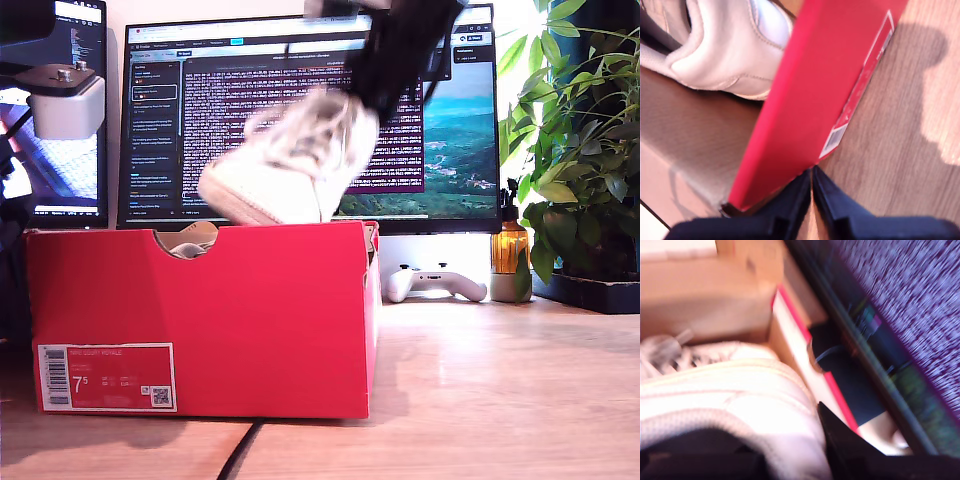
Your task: Pack the white shoes by picking the first shoe and placing it inside the red shoebox, left side, then picking and rotating the second shoe and placing it in the shoebox
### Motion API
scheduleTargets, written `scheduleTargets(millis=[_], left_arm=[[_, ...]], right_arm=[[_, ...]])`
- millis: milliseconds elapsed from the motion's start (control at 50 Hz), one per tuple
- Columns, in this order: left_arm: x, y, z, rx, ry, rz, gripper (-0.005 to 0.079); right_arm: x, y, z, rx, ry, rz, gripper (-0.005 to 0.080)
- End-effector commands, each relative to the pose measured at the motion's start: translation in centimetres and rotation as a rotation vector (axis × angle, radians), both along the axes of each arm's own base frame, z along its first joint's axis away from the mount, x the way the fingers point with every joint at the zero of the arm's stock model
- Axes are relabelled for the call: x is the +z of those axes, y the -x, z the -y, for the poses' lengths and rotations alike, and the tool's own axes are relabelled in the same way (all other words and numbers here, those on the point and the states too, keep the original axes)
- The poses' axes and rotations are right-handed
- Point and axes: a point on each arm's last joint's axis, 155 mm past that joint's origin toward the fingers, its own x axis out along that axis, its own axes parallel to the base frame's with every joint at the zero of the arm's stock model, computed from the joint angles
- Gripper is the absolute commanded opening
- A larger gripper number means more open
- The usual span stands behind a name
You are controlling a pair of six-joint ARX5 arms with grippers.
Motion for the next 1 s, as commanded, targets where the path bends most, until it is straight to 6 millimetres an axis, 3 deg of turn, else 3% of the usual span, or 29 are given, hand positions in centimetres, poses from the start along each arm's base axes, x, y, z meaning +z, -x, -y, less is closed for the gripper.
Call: scheduleTargets(millis=[0,320,620,980], left_arm=[[0.2,-0.2,0.3,-0.005,0.011,0.002,-0.0019],[0.2,-0.2,0.4,-0.006,0.011,0.002,-0.0019],[0.2,-0.1,0.4,-0.008,0.014,0.000,-0.0019],[0.1,0.3,1.1,-0.029,0.043,-0.021,-0.0019]], right_arm=[[1.7,0.1,-0.7,0.009,-0.033,0.036,-0.0013],[-1.5,-0.4,-0.9,0.041,0.031,0.009,-0.0013],[-5.6,0.1,0.0,0.034,0.123,-0.076,-0.0013],[-7.0,0.1,0.5,0.027,0.179,-0.091,0.0015]])
